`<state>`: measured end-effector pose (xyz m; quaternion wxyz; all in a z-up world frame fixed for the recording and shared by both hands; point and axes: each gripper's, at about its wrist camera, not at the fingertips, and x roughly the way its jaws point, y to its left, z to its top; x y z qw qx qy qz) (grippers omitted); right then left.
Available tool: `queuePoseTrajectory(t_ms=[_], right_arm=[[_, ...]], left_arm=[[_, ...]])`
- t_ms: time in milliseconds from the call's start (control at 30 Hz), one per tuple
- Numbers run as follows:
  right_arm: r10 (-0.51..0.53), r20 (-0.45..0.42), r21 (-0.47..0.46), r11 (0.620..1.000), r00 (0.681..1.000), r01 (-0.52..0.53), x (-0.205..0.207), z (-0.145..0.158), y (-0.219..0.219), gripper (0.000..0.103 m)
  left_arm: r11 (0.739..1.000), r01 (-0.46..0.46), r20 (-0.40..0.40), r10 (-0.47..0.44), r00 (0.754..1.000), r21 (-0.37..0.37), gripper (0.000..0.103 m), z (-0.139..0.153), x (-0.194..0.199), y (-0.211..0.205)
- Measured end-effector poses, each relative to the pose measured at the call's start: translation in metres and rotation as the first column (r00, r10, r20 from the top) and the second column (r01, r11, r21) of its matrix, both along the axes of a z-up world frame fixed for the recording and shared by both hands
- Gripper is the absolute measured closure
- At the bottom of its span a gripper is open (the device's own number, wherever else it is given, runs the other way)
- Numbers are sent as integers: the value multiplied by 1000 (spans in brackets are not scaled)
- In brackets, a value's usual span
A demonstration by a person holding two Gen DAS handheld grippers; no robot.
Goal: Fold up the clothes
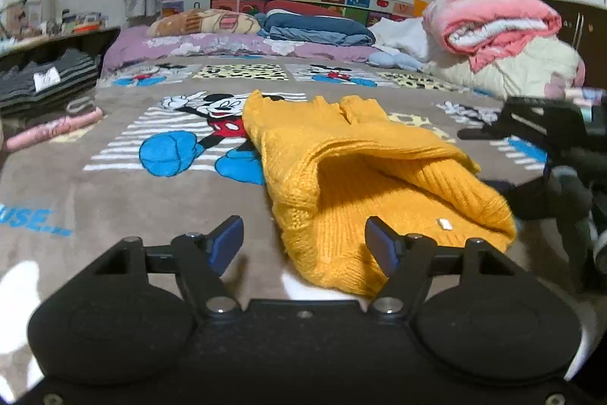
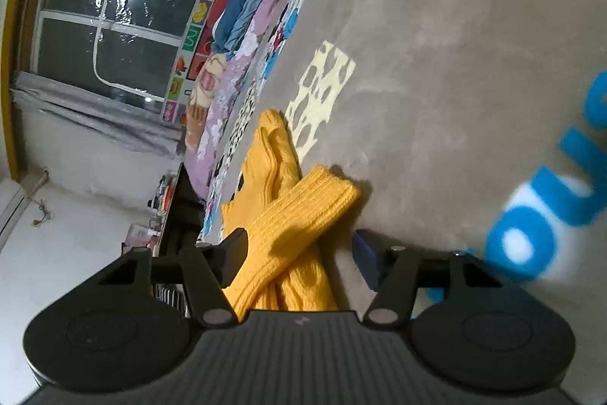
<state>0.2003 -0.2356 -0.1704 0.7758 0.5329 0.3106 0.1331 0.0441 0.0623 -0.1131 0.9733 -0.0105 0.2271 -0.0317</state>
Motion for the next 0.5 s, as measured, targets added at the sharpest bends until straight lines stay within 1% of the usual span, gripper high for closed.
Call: queuePoseTrajectory(t_ms=[33, 100, 133, 167, 267, 400, 500], right_arm=[[-3, -3, -3, 1000, 1000, 3, 4, 0, 3, 48], [-6, -5, 2, 1000, 1000, 6, 8, -4, 5, 59], [-7, -6, 5, 1000, 1000, 7, 11, -6, 6, 75], [-9, -7, 7, 1000, 1000, 9, 13, -8, 7, 87], [-13, 30, -12, 1000, 999, 14, 14, 0, 7, 92], [-15, 123, -15, 1000, 992, 17, 11, 25, 5, 93], [-9, 201, -24, 1000, 980, 14, 6, 48, 0, 93]], left_arm=[[1000, 3, 2, -3, 1000, 18, 33, -2, 1, -3], [999, -4, 4, 4, 1000, 47, 33, -4, 3, -7], [999, 0, 6, 0, 1000, 51, 33, -4, 4, -7], [998, 5, 7, -5, 1000, 55, 33, -5, 4, -8], [996, 25, 30, -28, 999, 84, 33, -3, 2, -13], [990, 48, 73, -58, 996, 132, 33, 0, -1, -22], [984, 70, 96, -86, 992, 161, 33, 2, -3, -29]])
